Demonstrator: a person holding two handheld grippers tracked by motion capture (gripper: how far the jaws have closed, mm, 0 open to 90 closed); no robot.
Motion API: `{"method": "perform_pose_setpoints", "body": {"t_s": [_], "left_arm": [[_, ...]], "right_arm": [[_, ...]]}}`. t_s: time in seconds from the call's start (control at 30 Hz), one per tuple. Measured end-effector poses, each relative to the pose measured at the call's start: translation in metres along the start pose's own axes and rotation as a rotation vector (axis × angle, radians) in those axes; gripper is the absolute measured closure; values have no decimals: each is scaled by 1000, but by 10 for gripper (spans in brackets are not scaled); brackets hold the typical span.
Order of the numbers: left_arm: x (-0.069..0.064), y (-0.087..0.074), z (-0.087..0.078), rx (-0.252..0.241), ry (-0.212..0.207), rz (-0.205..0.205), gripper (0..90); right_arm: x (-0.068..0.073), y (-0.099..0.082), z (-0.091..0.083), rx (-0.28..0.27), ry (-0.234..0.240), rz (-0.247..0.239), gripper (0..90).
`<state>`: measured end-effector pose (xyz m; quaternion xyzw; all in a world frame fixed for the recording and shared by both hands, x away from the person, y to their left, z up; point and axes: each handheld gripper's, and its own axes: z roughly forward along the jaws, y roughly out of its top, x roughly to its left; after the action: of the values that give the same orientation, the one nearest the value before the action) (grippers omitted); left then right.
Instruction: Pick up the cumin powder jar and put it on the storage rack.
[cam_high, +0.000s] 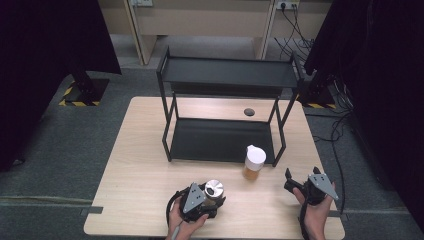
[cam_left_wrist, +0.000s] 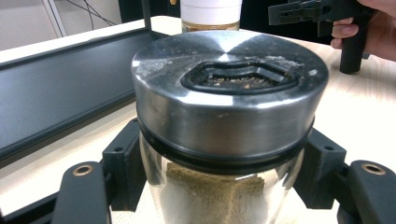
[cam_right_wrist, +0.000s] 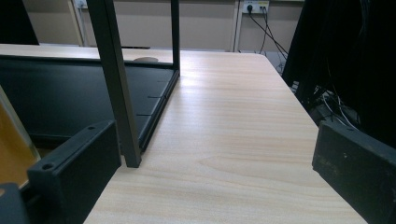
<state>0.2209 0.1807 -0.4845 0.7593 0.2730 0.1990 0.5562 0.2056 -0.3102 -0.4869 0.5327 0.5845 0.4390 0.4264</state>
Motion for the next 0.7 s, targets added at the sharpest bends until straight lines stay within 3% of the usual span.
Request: {"method": "perform_pose_setpoints", "body": {"t_s": [0.17,0.7], "left_arm": [[1,2,-5,-11,8,-2,305],[2,12,-29,-121,39,-5,305]], "right_arm": [[1,0,0,-1,0,-6,15],[2,0,0,-1,1,-22,16]]}}
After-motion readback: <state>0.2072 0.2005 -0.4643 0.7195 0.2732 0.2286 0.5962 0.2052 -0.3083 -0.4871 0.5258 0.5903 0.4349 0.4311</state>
